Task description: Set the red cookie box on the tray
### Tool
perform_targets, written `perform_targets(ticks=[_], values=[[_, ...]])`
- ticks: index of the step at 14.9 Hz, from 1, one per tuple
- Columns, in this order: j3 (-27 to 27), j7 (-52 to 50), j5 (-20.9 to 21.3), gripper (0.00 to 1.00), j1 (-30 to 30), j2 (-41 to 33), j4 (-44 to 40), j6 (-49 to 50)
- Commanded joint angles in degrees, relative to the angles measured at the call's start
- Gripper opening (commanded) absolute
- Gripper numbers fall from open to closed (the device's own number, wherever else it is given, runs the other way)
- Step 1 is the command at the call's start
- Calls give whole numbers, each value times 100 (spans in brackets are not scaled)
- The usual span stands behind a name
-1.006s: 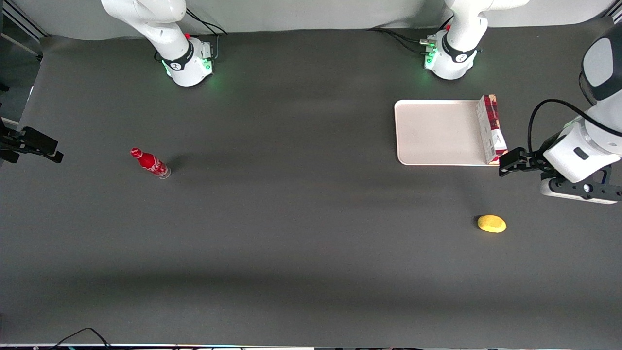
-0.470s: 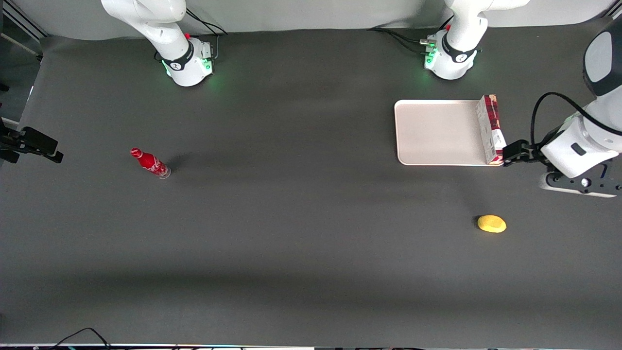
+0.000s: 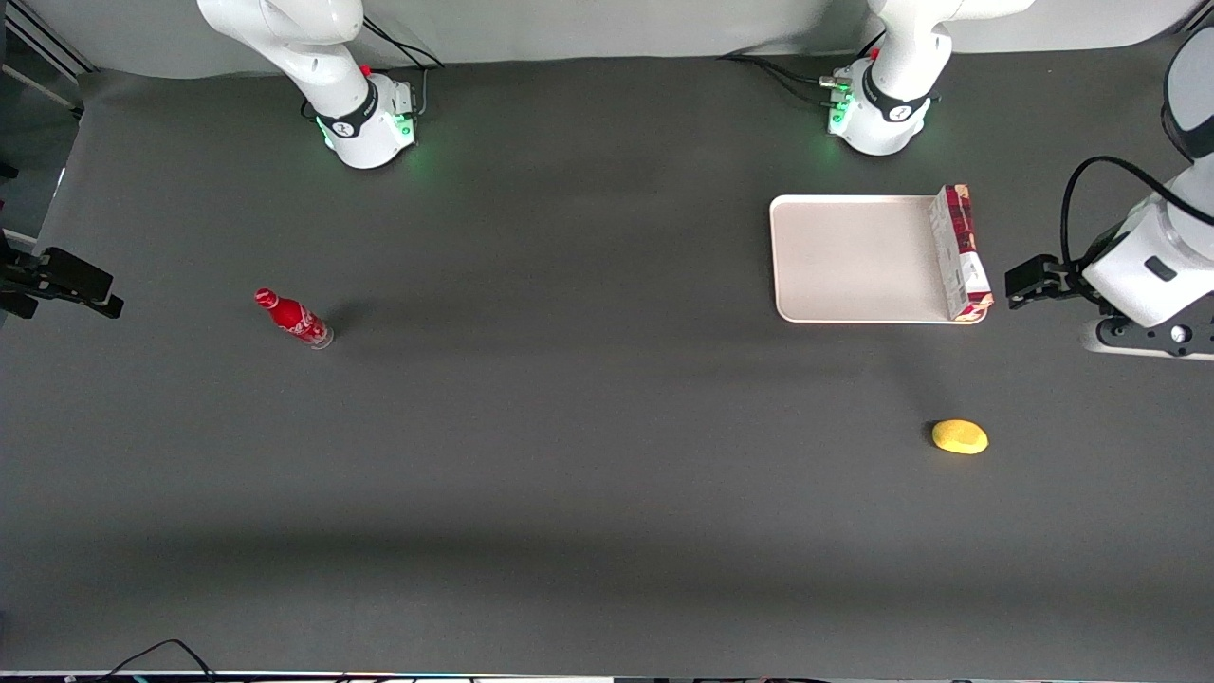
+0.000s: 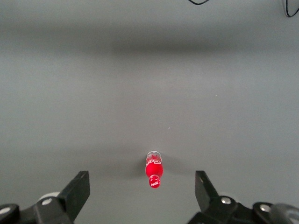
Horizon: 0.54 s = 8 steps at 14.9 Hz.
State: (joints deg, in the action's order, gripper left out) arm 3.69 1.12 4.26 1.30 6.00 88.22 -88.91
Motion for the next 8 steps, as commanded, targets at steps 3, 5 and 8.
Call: perform_targets(ticks=[3, 5, 8], values=[[-26, -138, -100, 100, 54, -855, 819, -57], [0, -217, -337, 100, 54, -846, 802, -57], [18, -183, -364, 100, 54, -820, 775, -65]])
